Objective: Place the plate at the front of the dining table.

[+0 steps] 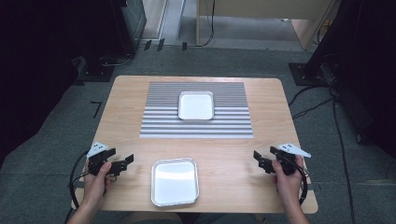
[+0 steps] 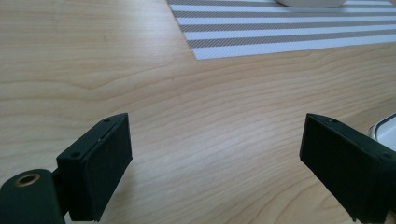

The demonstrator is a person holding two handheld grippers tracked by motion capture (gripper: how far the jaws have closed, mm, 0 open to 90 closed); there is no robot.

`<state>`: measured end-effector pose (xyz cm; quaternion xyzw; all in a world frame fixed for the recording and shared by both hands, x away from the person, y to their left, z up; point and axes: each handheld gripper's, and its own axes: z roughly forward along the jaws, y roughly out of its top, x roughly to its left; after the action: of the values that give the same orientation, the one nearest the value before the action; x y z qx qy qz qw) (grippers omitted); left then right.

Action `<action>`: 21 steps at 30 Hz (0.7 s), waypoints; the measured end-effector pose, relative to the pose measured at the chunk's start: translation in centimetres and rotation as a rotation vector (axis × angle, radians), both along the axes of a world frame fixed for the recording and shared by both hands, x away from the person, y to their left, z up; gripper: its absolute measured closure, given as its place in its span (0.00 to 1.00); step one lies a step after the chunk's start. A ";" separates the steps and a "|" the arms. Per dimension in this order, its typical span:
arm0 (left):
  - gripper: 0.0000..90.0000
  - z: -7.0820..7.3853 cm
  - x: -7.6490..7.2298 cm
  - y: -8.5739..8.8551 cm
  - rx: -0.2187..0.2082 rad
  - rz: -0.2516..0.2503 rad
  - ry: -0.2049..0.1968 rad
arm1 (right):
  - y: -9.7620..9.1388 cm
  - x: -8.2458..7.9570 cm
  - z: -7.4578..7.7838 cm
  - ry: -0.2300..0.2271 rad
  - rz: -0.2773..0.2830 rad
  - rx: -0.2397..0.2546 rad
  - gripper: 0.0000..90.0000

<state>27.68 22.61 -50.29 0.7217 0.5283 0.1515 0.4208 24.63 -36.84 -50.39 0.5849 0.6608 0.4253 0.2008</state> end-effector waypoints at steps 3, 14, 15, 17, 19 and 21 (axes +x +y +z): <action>0.10 -0.1 -0.7 1.1 0.022 0.011 0.001 | -1.3 -1.0 -0.1 0.003 -0.023 0.005 0.23; 0.10 -0.9 -2.5 3.8 0.083 0.034 0.014 | -4.4 -3.5 -0.7 0.026 -0.067 -0.027 0.23; 0.10 -1.0 -2.6 4.0 0.086 0.035 0.015 | -4.6 -3.7 -0.9 0.026 -0.070 -0.030 0.23; 0.10 -1.0 -2.6 4.2 0.090 0.037 0.016 | -5.0 -4.1 -1.1 0.033 -0.079 -0.032 0.23; 0.10 -1.0 -2.9 4.6 0.109 0.044 0.011 | -5.4 -4.5 -1.2 0.035 -0.083 -0.030 0.24; 0.10 -1.1 -2.9 4.7 0.119 0.047 0.010 | -5.8 -4.8 -1.4 0.043 -0.078 -0.026 0.24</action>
<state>24.74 27.29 -51.36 0.7337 0.5372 0.1888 0.3708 19.84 -42.66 -51.77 0.6164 0.6473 0.3959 0.2106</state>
